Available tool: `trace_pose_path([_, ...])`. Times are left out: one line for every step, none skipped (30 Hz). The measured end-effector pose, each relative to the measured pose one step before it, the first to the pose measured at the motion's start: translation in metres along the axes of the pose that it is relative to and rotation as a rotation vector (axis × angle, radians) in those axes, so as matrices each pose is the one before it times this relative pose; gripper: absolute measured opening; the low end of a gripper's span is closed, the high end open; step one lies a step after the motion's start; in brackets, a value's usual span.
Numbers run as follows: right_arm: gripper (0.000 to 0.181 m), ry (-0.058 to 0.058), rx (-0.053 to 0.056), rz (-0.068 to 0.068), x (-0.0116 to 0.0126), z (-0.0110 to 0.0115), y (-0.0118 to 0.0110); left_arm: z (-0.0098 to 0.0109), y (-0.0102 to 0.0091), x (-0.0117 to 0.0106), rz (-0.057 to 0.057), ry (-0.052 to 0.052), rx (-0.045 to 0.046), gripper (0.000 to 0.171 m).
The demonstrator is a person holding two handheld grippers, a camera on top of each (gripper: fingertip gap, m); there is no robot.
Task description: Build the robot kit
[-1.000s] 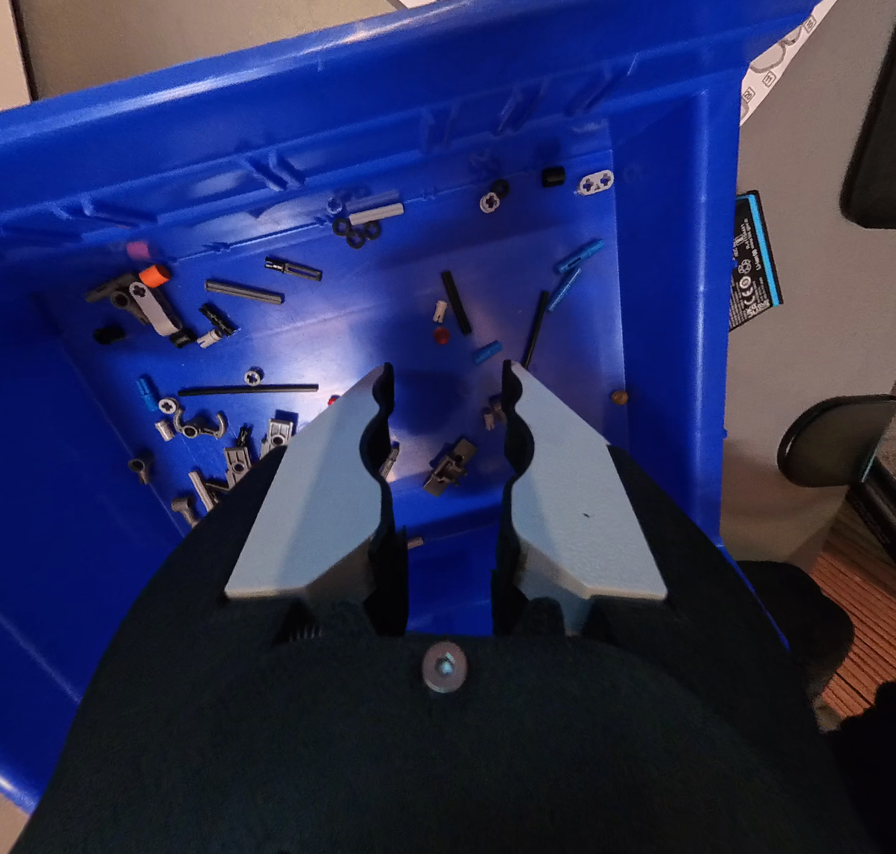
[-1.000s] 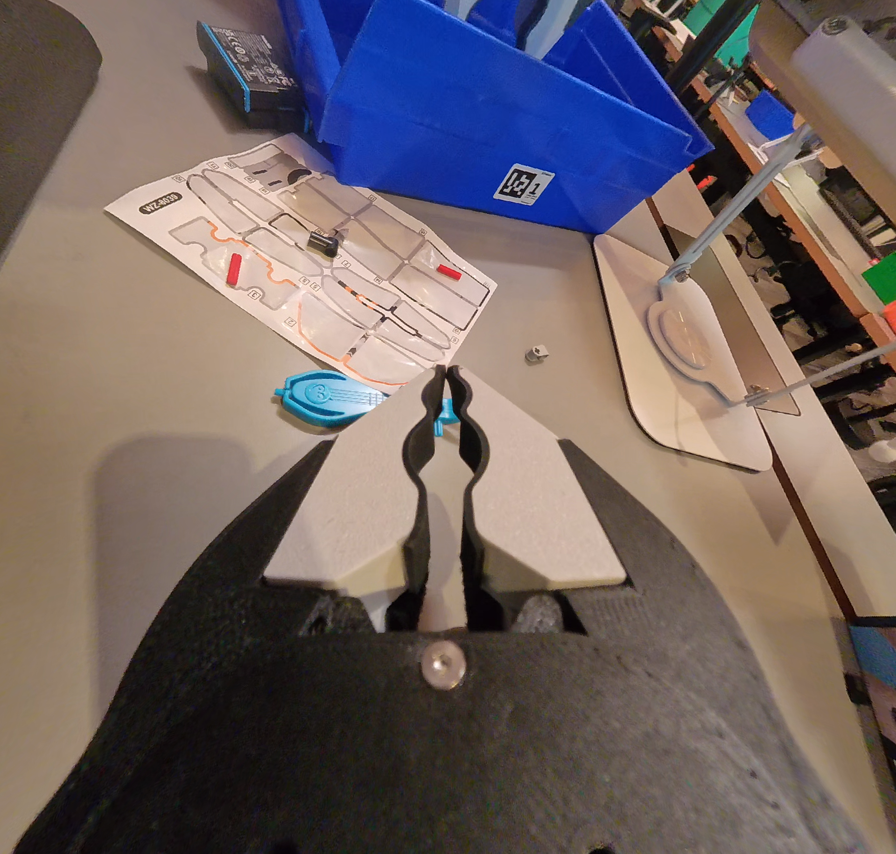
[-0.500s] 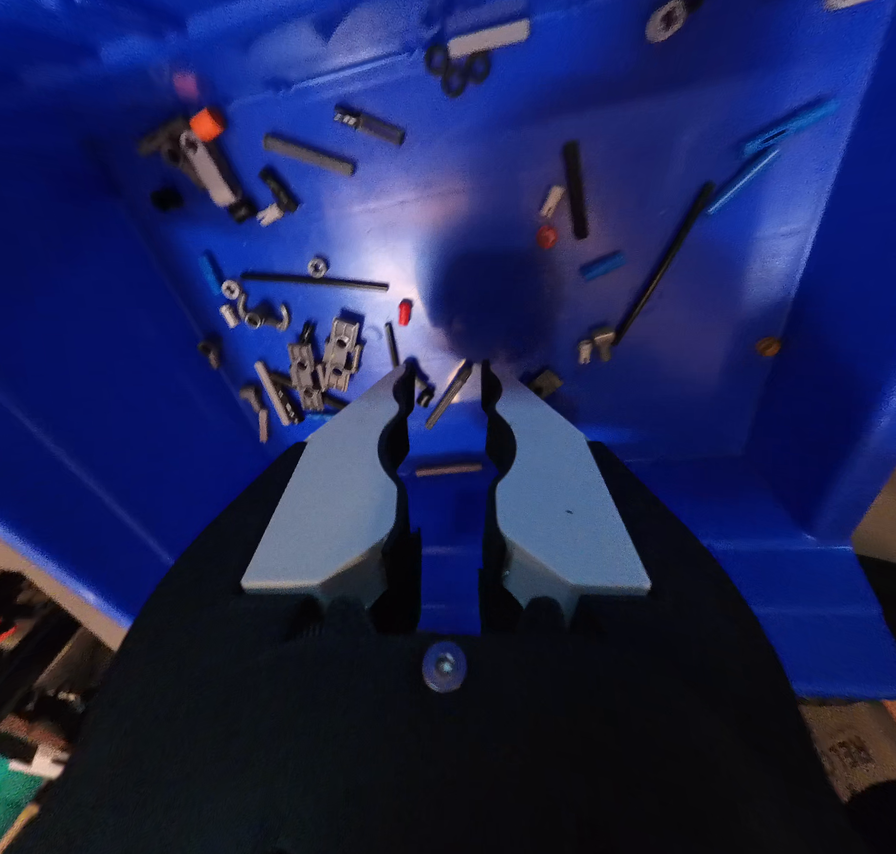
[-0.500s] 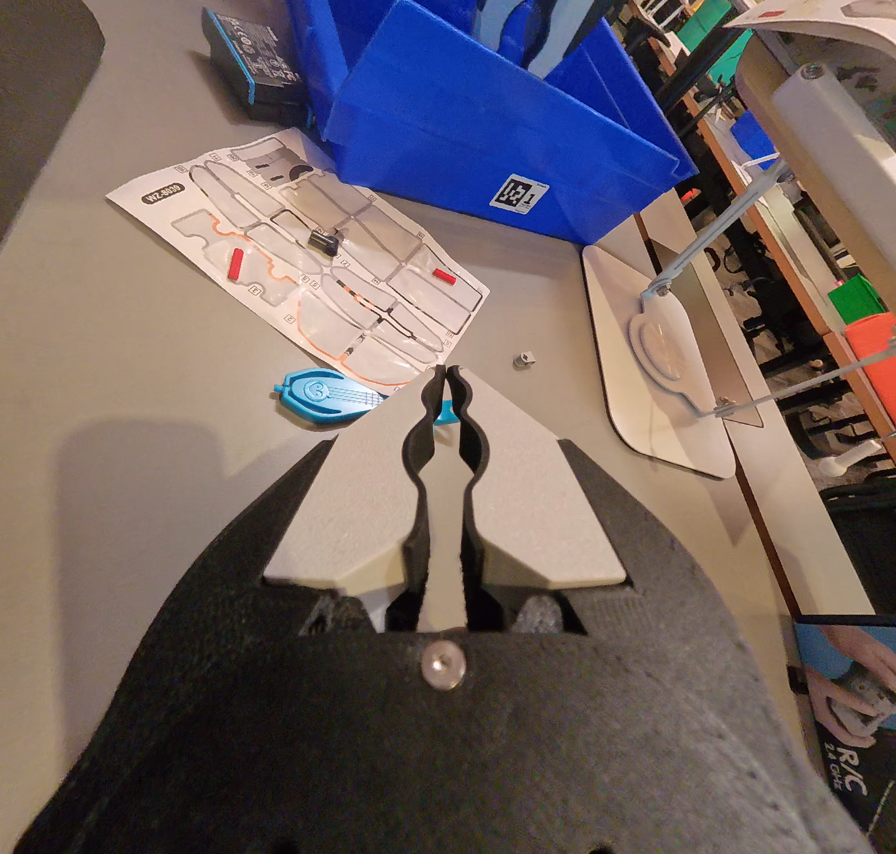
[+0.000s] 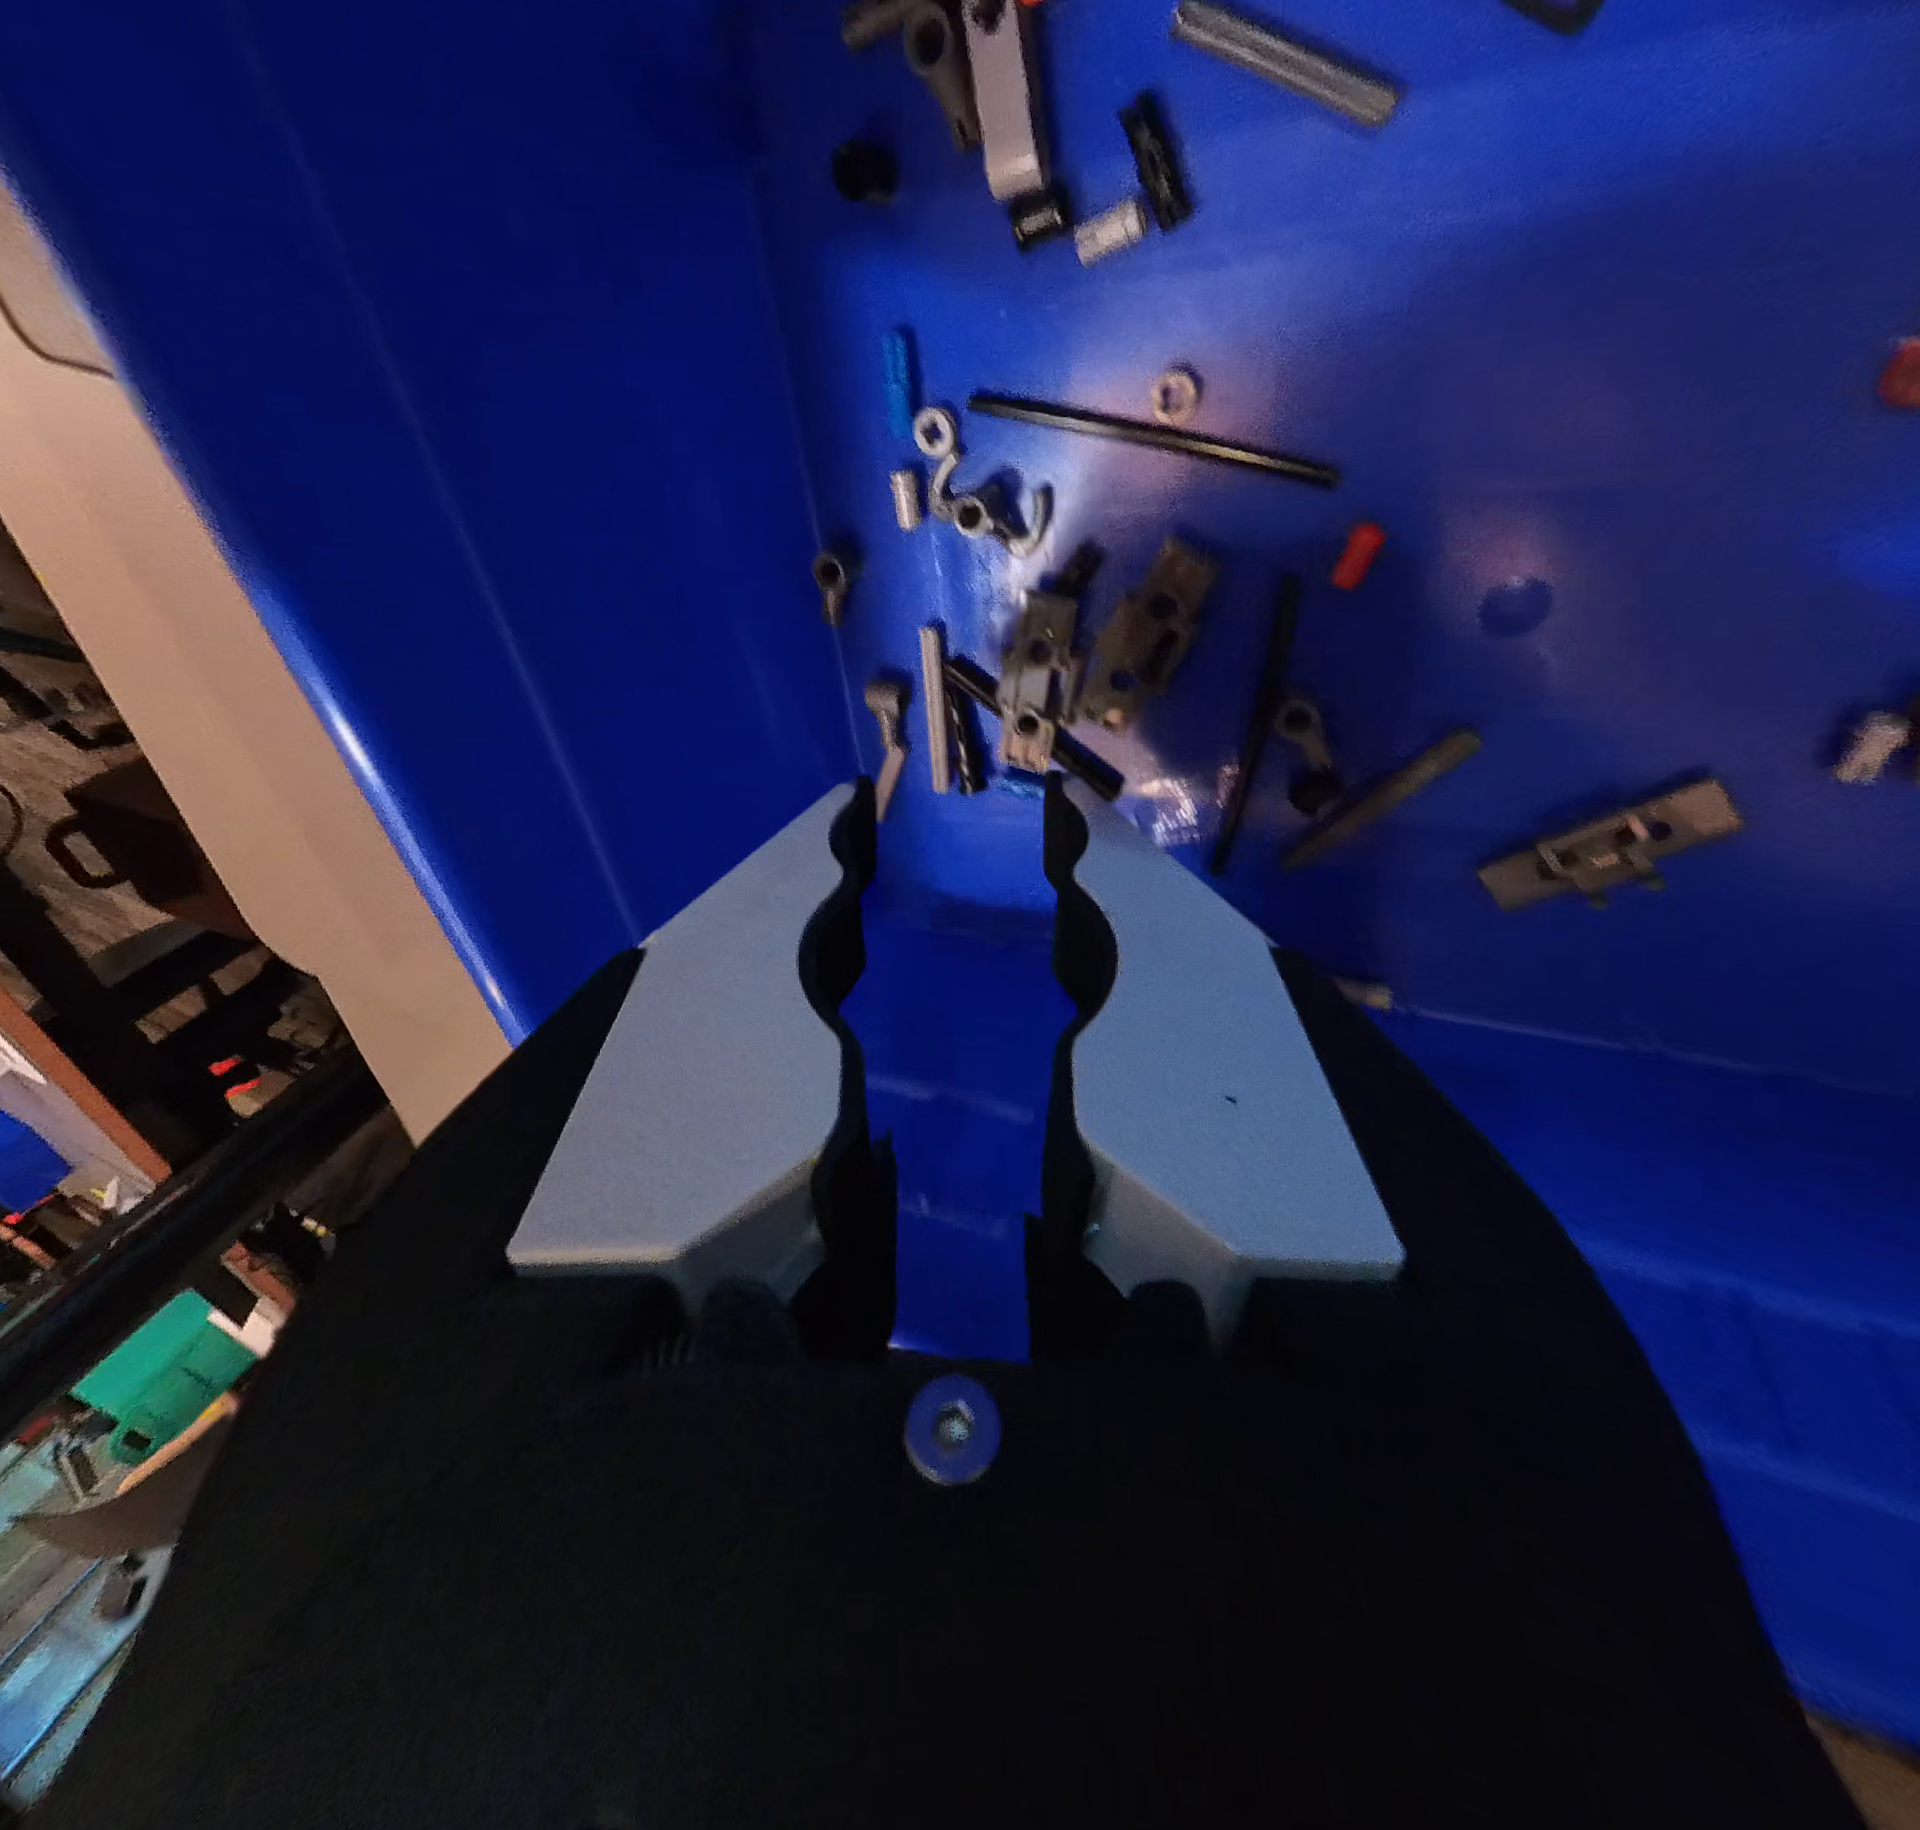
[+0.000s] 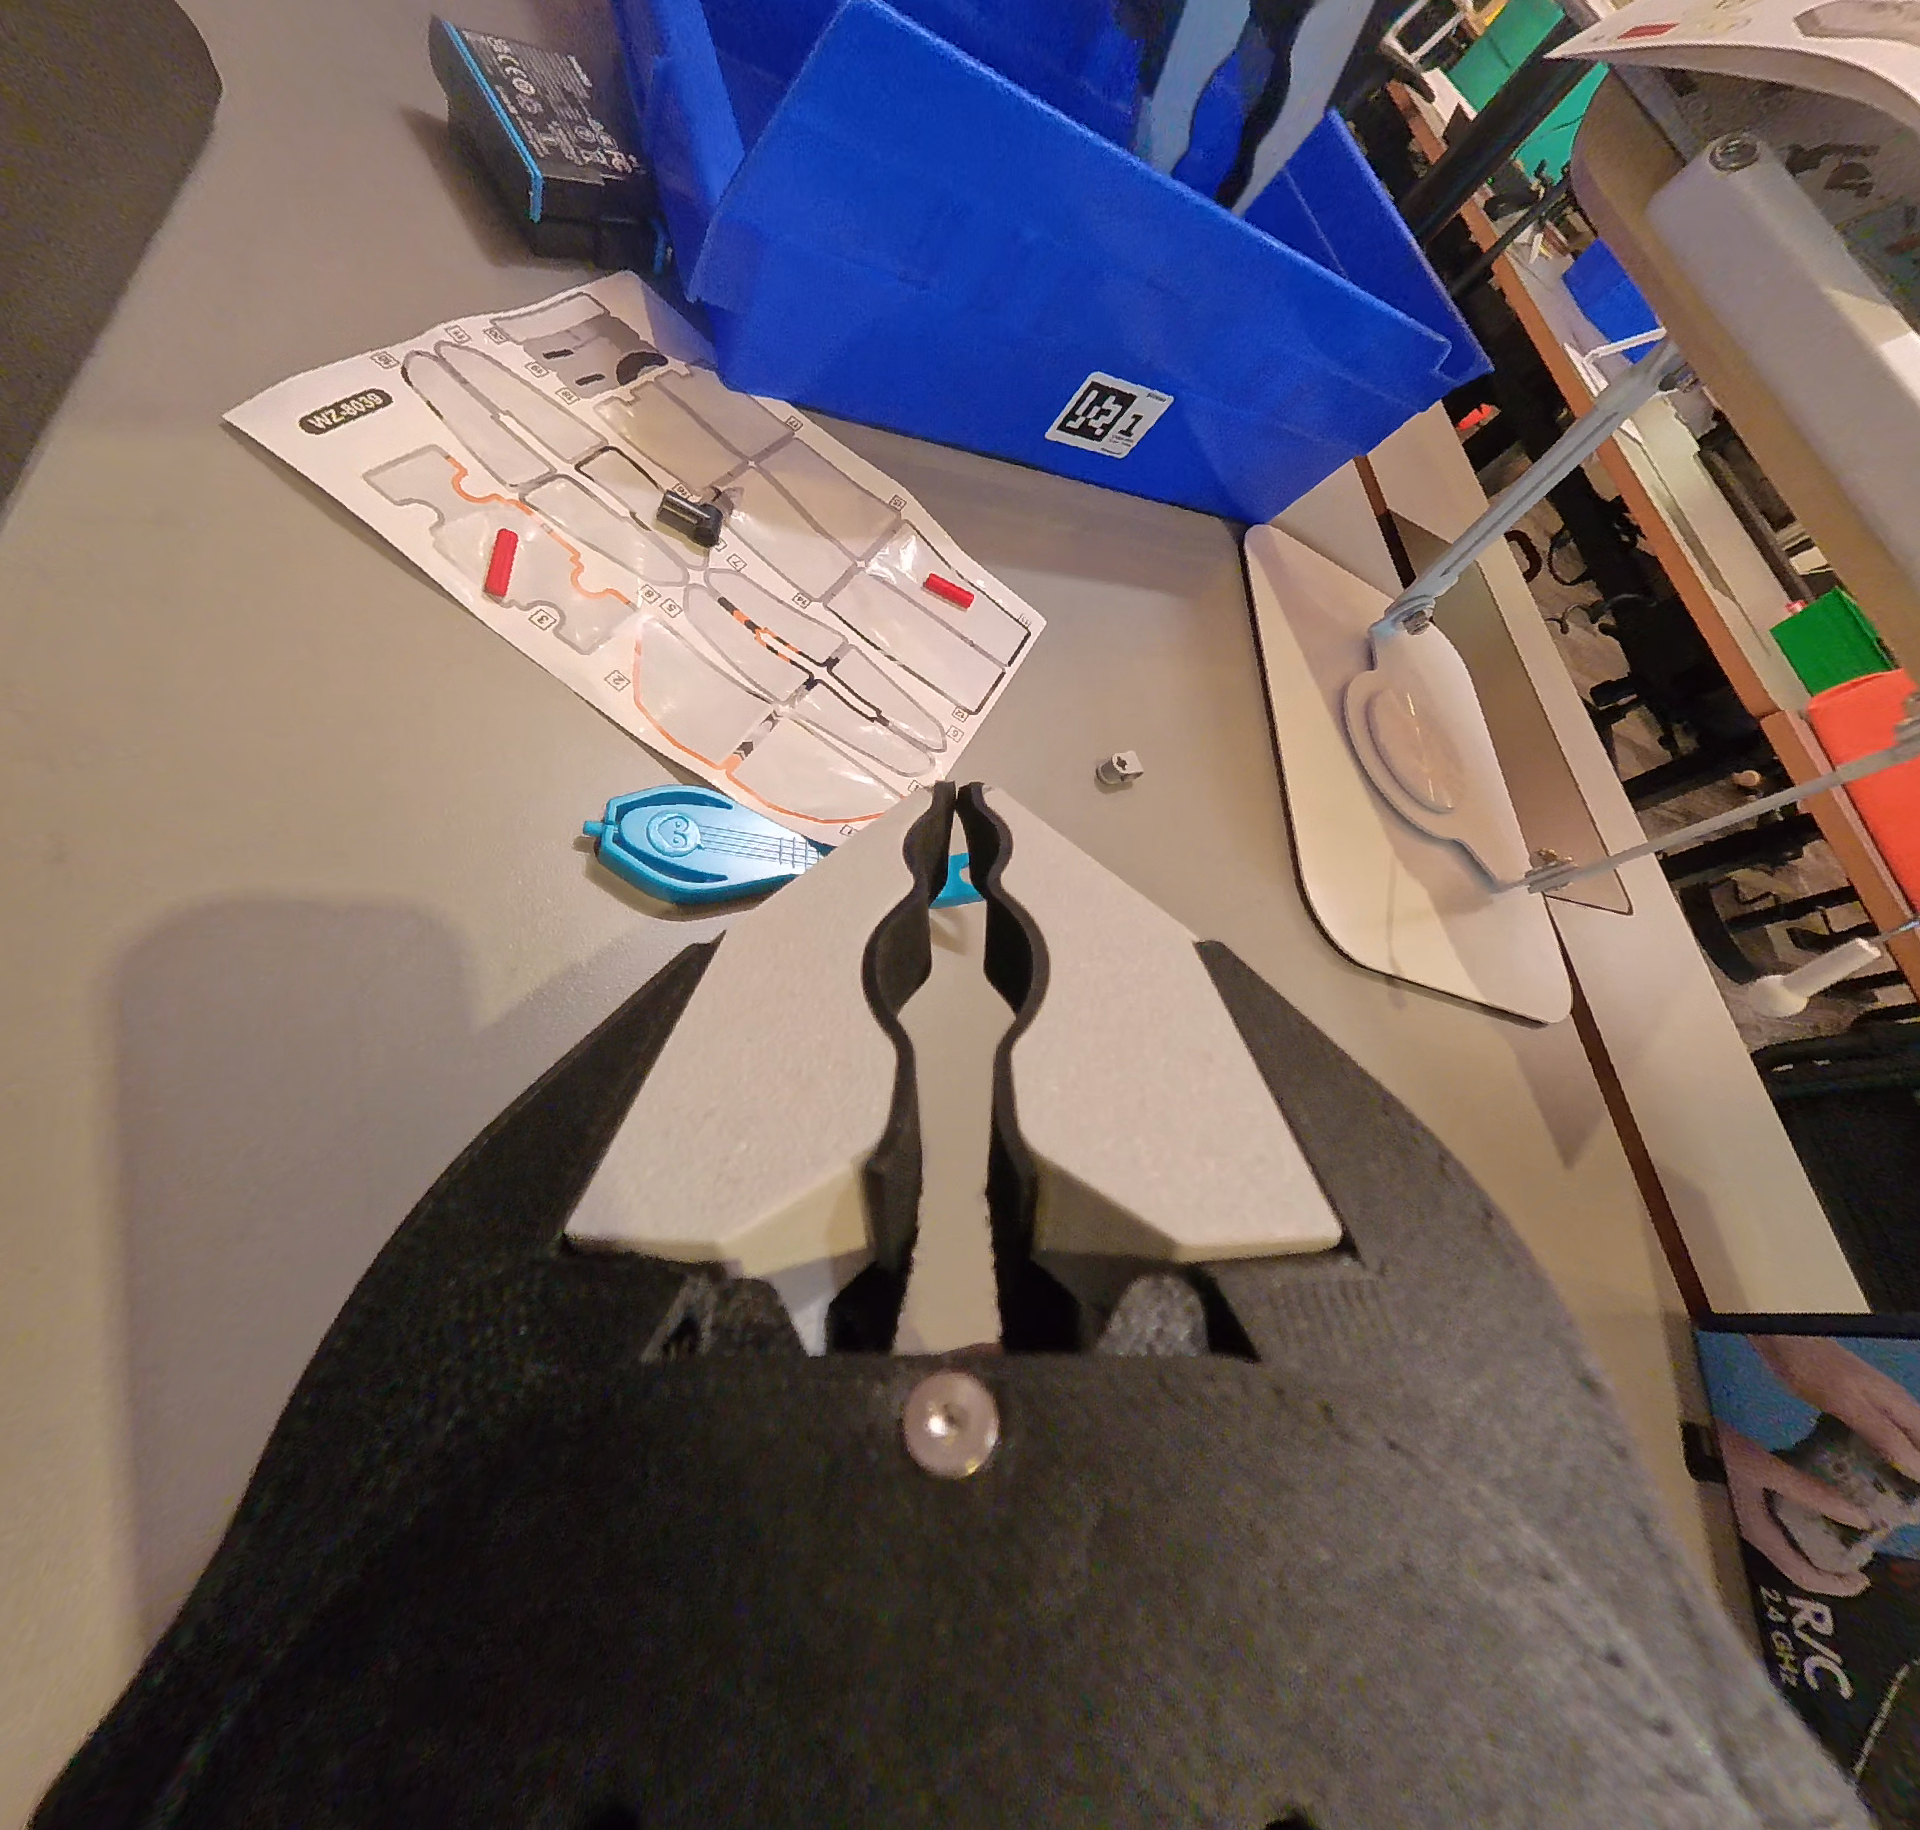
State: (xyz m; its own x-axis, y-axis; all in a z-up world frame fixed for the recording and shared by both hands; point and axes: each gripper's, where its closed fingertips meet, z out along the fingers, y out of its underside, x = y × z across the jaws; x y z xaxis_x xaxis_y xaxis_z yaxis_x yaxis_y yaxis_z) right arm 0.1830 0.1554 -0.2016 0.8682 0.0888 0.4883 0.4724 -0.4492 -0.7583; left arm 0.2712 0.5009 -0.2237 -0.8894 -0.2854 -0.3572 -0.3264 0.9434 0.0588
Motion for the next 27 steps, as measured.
trace_pose_path([0.000, -0.0006, -0.0004, 0.0004, -0.00016, 0.00021, 0.00029, 0.00268, -0.00331, -0.00119, -0.0065, 0.0065, 0.01769, 0.028])
trace_pose_path([0.000, -0.0006, -0.0005, 0.0002, -0.00010, 0.00016, 0.00022, 0.00334, -0.00181, 0.00101, -0.0025, 0.0182, 0.00732, 0.027])
trace_pose_path([0.000, -0.0006, -0.0005, 0.0001, -0.00009, 0.00024, 0.00018, 0.00335, -0.00119, 0.00051, 0.0041, 0.0114, 0.00186, 0.026])
trace_pose_path([0.000, -0.0003, -0.0004, -0.0002, -0.00012, 0.00006, 0.00021, 0.00316, -0.00053, -0.00155, 0.0069, -0.0034, -0.00401, 0.024])
trace_pose_path([0.000, -0.0006, -0.0003, 0.0001, -0.00005, 0.00003, 0.00017, 0.00326, 0.00017, -0.00038, 0.0049, 0.0028, -0.00922, 0.022])
trace_pose_path([0.000, -0.0005, -0.0008, 0.0007, 0.00005, 0.00008, 0.00040, 0.00306, -0.00008, 0.00167, 0.0038, 0.0153, -0.00760, 0.020])
trace_pose_path([0.000, -0.0002, -0.0007, 0.0004, 0.00008, 0.00002, 0.00027, 0.00284, -0.00109, 0.00090, 0.0026, 0.0086, -0.00102, 0.018])
trace_pose_path([0.000, -0.0003, -0.0010, 0.0003, 0.00001, -0.00004, 0.00043, 0.00273, -0.00003, 0.00166, -0.0013, 0.0133, -0.00624, 0.012])
trace_pose_path([0.000, 0.0000, -0.0002, 0.0001, 0.00011, -0.00003, 0.00024, 0.00146, 0.00051, 0.00304, 0.0025, 0.0194, -0.00874, 0.003])
trace_pose_path([0.000, -0.0003, -0.0003, 0.0000, 0.00003, -0.00010, 0.00014, -0.00016, -0.00055, 0.00136, 0.0041, 0.0050, -0.00066, 0.000])
trace_pose_path([0.000, -0.0004, -0.0004, -0.0002, -0.00008, 0.00002, 0.00013, -0.00042, -0.00033, 0.00176, 0.0033, 0.0044, -0.00274, 0.000])
trace_pose_path([0.000, -0.0008, -0.0005, 0.0002, -0.00008, 0.00002, 0.00019, -0.00074, -0.00144, 0.00330, -0.0033, 0.0132, 0.00424, 0.000])
trace_pose_path([0.000, -0.0011, -0.0007, 0.0008, -0.00004, 0.00017, 0.00035, -0.00144, -0.00125, 0.00570, -0.0059, 0.0309, 0.00523, 0.000])
trace_pose_path([0.000, -0.0016, -0.0017, 0.0010, -0.00024, 0.00022, 0.00046, -0.00210, -0.00207, 0.00931, 0.0024, 0.0518, 0.01109, 0.000])
trace_pose_path([0.000, -0.0007, -0.0008, -0.0006, -0.00011, 0.00018, 0.00034, -0.00269, -0.00470, 0.01320, 0.0085, 0.0684, 0.02679, 0.000])
trace_pose_path([0.000, -0.0004, -0.0011, -0.0009, -0.00016, 0.00017, 0.00017, -0.00259, -0.00412, 0.01231, 0.0125, 0.0583, 0.02144, 0.000])
trace_pose_path([0.000, 0.0008, -0.0001, -0.0011, 0.00014, -0.00016, -0.00006, -0.00317, -0.00330, 0.00542, 0.0133, 0.0148, 0.01769, 0.000])
trace_pose_path([0.000, 0.0008, 0.0006, -0.0004, 0.00019, -0.00019, -0.00031, -0.00435, -0.00256, -0.00002, 0.0003, -0.0096, 0.01728, 0.000])
trace_pose_path([0.000, 0.0013, 0.0005, -0.0002, 0.00027, -0.00023, -0.00013, -0.00525, -0.00177, -0.00255, -0.0079, -0.0158, 0.01984, 0.000])
trace_pose_path([0.000, 0.0011, 0.0000, -0.0004, 0.00035, -0.00016, -0.00006, -0.00544, 0.00013, -0.00632, -0.0092, -0.0330, 0.01307, 0.000])
trace_pose_path([0.000, 0.0005, -0.0007, -0.0003, 0.00010, 0.00004, 0.00005, -0.00532, 0.00158, -0.01109, -0.0102, -0.0571, 0.00626, 0.000])
trace_pose_path([0.000, 0.0003, -0.0005, -0.0002, 0.00010, 0.00002, 0.00020, -0.00462, 0.00177, -0.01029, -0.0162, -0.0464, 0.00652, 0.000])
trace_pose_path([0.000, 0.0003, -0.0001, -0.0002, -0.00007, 0.00011, 0.00000, -0.00425, 0.00172, -0.00904, -0.0172, -0.0373, 0.00714, 0.003])
trace_pose_path([0.000, 0.0002, -0.0006, -0.0006, -0.00005, 0.00016, 0.00002, -0.00380, 0.00168, -0.01054, -0.0122, -0.0492, 0.00542, 0.005])
trace_pose_path([0.000, 0.0001, -0.0008, -0.0004, 0.00001, 0.00016, 0.00010, -0.00300, 0.00223, -0.00938, -0.0080, -0.0461, -0.00131, 0.007])
trace_pose_path([0.000, -0.0002, -0.0001, 0.0004, -0.00001, 0.00005, 0.00014, -0.00249, 0.00116, -0.00392, -0.0020, -0.0169, 0.00289, 0.008])
trace_pose_path([0.000, -0.0003, -0.0003, 0.0006, -0.00004, 0.00013, 0.00011, -0.00232, -0.00038, -0.00251, 0.0010, -0.0118, 0.01033, 0.010])
